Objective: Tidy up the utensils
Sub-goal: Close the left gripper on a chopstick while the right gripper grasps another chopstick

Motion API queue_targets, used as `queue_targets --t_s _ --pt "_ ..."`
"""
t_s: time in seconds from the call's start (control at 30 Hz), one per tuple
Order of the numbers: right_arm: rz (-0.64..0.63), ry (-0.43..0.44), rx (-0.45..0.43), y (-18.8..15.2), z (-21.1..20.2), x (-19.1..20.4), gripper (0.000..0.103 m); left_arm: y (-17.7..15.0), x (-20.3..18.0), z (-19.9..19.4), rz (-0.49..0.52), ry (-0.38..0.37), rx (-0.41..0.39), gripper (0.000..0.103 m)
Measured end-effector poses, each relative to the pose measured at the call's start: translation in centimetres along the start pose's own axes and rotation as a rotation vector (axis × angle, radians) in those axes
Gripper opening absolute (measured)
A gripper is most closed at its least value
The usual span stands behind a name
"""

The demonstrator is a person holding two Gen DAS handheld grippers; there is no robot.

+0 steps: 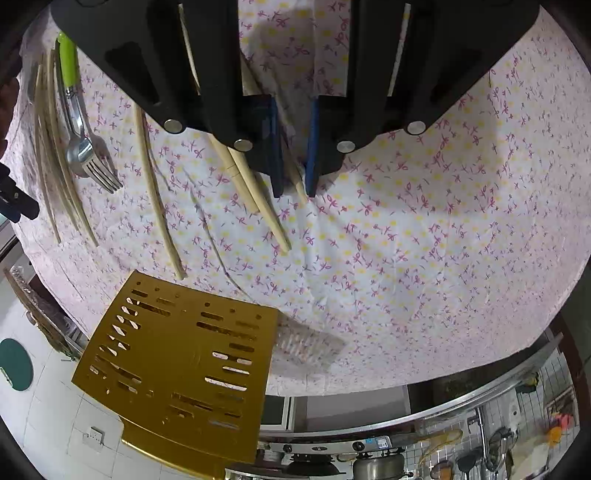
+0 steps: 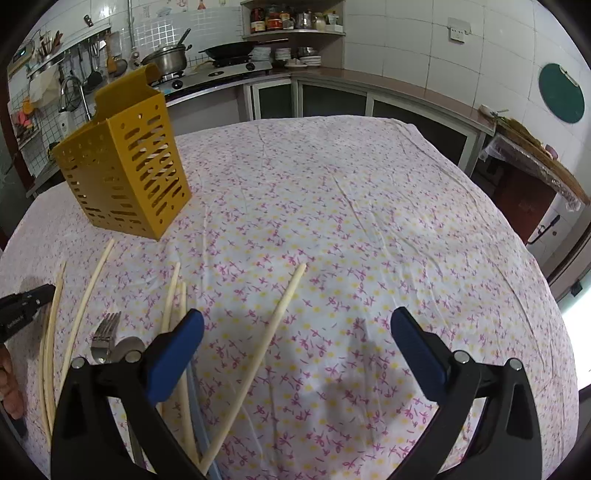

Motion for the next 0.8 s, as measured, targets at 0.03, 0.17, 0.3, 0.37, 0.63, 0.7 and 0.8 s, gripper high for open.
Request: queue_targets --t_s 0.03,0.17,0.3,0.37,0.63,0.7,0.8 --pt "-0.002 -0.001 -0.002 0.0 -0.1 0.0 0.099 0.0 -0.2 0.1 -0.001 -0.004 -0.003 0.011" --pt "-0.02 0.003 0.002 -0.2 0.0 0.2 0.099 0.0 -0.8 0.4 0.015 -0.012 -0.008 0.011" --pt "0.0 0.0 0.023 -0.2 0.7 -0.7 0.099 0.2 -1.2 0.7 0.024 0.005 0.022 0.011" --pt "0.007 -0.005 0.035 0.1 1.2 -1.3 0.099 0.3 -0.8 0.7 0.01 -0.006 0.027 0.011" --pt "0.093 -0.039 0.13 0.6 4.6 -2.1 0.063 0.9 -0.6 1.3 0.017 0.021 0.03 0.011" --pt "0.083 -0.067 0.146 0.8 5.2 -2.1 0.058 1.1 -0.5 1.5 0.008 0.014 0.036 0.009" --pt "0.058 -0.076 0.155 1.4 5.9 -1.3 0.043 1.1 -1.2 1.3 0.01 -0.008 0.042 0.006"
Point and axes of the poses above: each gripper's, at about its wrist camera, not at the fingertips, and z roughly the way its jaws point, x to its left, y to its top, the point moved 10 cm from there along z, roughly the way its jaws point, and after that the axes turned 5 degrees about -x, right-handed, at the moved point
